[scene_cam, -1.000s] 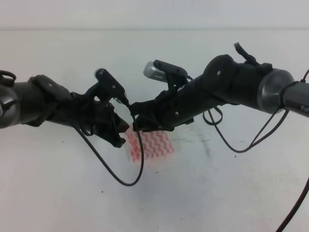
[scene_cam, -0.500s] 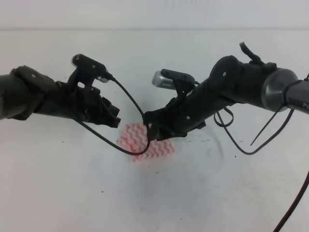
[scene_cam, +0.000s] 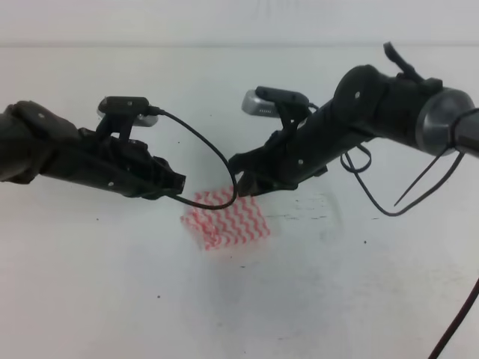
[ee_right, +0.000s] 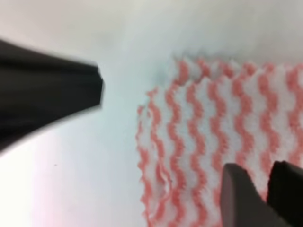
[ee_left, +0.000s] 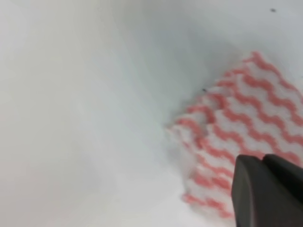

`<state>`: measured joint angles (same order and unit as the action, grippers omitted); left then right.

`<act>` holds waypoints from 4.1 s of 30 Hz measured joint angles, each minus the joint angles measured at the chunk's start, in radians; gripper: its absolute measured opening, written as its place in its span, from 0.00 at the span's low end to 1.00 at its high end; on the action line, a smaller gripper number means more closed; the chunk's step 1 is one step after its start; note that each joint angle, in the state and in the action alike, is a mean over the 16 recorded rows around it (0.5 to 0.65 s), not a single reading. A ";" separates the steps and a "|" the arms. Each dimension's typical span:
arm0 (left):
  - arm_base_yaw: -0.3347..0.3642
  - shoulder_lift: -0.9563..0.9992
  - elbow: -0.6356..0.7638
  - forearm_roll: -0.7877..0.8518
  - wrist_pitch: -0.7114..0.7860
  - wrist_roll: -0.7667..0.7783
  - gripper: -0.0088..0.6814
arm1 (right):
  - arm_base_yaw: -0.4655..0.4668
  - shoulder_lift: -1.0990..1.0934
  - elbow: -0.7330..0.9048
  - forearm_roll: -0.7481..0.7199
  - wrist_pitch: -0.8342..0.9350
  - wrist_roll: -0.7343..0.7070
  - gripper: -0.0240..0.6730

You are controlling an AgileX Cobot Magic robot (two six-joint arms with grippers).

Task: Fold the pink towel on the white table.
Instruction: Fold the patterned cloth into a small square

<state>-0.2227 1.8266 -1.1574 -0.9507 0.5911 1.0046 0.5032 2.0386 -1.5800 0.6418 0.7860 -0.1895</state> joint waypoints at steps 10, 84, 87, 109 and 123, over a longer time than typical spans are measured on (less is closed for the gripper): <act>-0.001 0.011 0.000 -0.015 0.074 -0.290 0.06 | -0.048 -0.003 -0.053 -0.025 0.069 0.003 0.05; -0.004 0.138 -0.036 -0.203 0.049 -0.203 0.01 | -0.063 -0.005 -0.057 -0.032 0.100 0.003 0.05; -0.005 0.138 -0.041 -0.201 0.049 -0.183 0.01 | -0.063 -0.007 -0.058 -0.030 0.101 0.003 0.05; -0.036 0.143 -0.053 -0.175 0.013 -0.103 0.05 | -0.064 -0.010 -0.059 -0.024 0.131 0.002 0.05; -0.037 0.128 -0.170 -0.069 0.052 -0.097 0.05 | -0.064 -0.010 -0.059 -0.035 0.139 0.002 0.05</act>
<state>-0.2594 1.9543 -1.3276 -1.0196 0.6429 0.9076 0.4396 2.0290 -1.6388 0.6069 0.9246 -0.1879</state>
